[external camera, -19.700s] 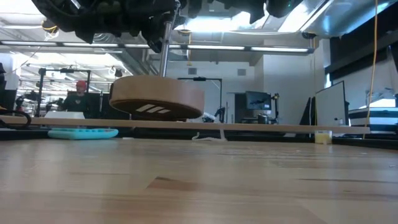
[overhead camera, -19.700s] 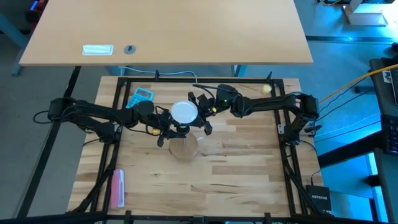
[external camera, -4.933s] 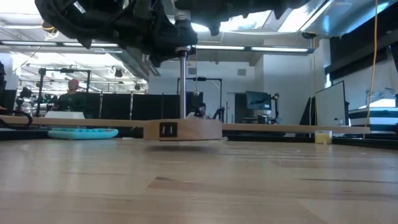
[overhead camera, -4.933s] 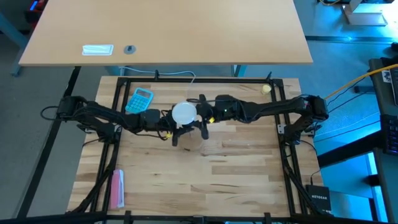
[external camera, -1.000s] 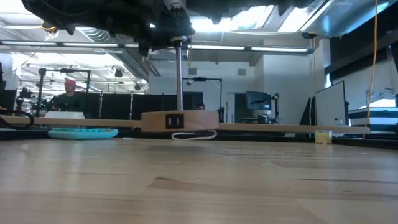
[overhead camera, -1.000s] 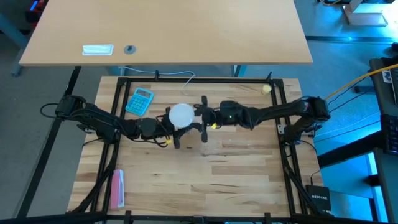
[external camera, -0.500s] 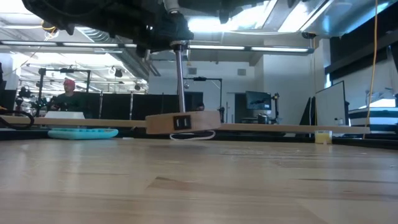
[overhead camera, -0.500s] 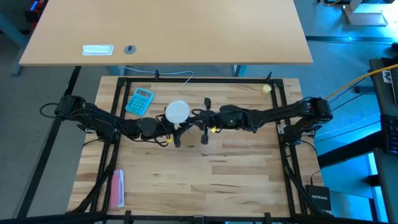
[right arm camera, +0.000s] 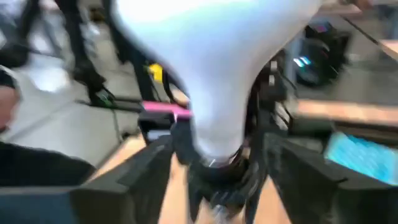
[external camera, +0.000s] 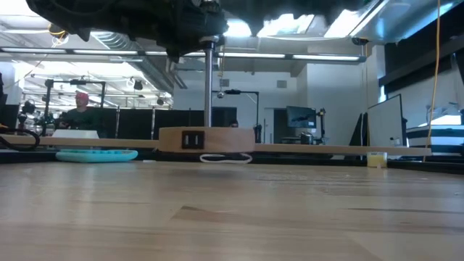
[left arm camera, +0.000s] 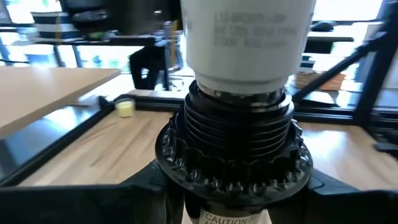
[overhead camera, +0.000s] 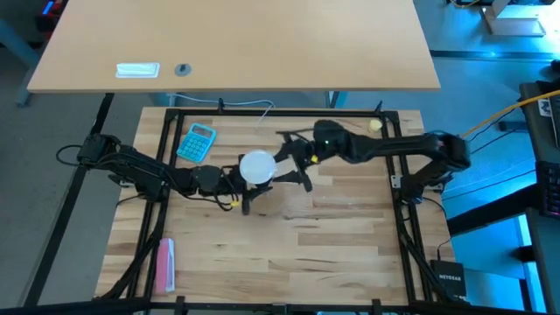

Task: Screw lightbulb
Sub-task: Insert the light bulb into the lamp

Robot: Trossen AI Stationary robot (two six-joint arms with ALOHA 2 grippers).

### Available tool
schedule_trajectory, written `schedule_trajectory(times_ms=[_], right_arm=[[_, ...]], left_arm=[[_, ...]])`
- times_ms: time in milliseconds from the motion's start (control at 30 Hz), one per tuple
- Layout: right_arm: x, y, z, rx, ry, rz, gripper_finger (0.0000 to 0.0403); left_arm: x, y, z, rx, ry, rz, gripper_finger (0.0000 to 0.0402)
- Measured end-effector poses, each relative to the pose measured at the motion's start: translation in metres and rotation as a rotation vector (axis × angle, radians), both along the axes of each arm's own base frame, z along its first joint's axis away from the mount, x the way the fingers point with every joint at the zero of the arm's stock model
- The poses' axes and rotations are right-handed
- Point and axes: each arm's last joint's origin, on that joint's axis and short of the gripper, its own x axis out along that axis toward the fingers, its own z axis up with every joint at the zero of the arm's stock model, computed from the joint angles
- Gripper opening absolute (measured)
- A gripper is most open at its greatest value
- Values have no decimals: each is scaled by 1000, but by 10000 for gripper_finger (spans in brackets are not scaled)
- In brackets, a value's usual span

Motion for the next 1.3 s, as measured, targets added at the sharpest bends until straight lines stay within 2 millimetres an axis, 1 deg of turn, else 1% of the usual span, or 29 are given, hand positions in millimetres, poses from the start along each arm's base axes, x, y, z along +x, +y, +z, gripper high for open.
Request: schedule_trajectory(times_ms=[67, 133, 200, 300, 433, 533, 633, 700, 733, 767, 933, 1033, 1167, 1300], right_arm=[[10, -2, -6, 31, -53, 48, 280], [18, -1, -11, 40, -103, 92, 292], [23, 0, -13, 44, -134, 119, 294], [30, 8, -13, 42, -138, 147, 286], [39, 16, -7, 13, -144, 136, 266], [41, 15, -8, -25, -105, 110, 243], [41, 14, -11, -29, -78, 109, 206], [39, 14, -11, -51, -65, 95, 169], [38, 14, -9, -71, -64, 77, 149], [36, 14, -6, -89, -64, 57, 142], [29, 13, 2, -129, -50, -45, 142], [31, 21, 1, -144, -37, -131, 142], [33, 37, 2, -171, -40, -276, 142], [37, 53, -2, -170, -38, -478, 142]], left_arm=[[0, 0, 0, -4, -4, -33, 149], [0, 0, 0, -6, -4, -41, 149], [1, 2, 0, -8, -4, -36, 149], [1, 3, 0, -24, -6, -29, 149], [1, 6, 0, -43, -7, -22, 149], [1, 7, -1, -51, -2, -18, 149], [1, 6, -1, -51, 1, -17, 149], [1, 6, -1, -52, -3, -22, 149], [1, 6, -1, -53, -3, -22, 149], [1, 6, 0, -56, -8, -18, 149], [0, 7, 4, -56, -31, 22, 149], [1, 3, 6, -31, -12, 77, 149], [4, -4, 13, 28, 16, 172, 149], [3, -10, 14, 67, 40, 274, 149]])
